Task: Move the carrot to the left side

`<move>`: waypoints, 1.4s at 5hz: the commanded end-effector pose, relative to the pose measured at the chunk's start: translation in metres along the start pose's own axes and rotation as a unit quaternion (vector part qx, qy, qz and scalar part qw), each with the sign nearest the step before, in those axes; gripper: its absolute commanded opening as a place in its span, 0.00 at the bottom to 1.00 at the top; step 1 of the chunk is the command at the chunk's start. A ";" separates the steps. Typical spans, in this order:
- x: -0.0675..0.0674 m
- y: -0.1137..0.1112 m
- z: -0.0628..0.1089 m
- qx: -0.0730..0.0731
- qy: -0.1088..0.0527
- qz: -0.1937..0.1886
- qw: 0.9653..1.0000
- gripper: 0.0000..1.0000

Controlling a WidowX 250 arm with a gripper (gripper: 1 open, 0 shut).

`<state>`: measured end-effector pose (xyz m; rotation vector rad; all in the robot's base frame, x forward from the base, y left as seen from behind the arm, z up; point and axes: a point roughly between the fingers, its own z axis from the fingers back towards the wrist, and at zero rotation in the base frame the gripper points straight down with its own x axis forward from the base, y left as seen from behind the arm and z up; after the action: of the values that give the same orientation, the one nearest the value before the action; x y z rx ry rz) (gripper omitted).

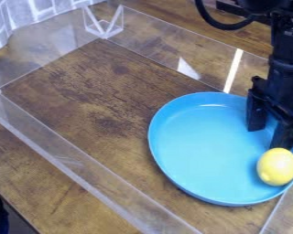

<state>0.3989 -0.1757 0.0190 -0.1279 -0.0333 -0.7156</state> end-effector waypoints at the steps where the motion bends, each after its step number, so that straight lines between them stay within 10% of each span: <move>1: -0.007 -0.001 -0.021 -0.014 0.022 -0.011 1.000 1.00; 2: -0.006 -0.001 -0.021 -0.013 0.022 -0.011 1.000 0.00; 7: -0.011 -0.004 0.016 -0.002 0.023 -0.016 1.000 0.00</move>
<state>0.3906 -0.1642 0.0235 -0.1195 0.0258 -0.7291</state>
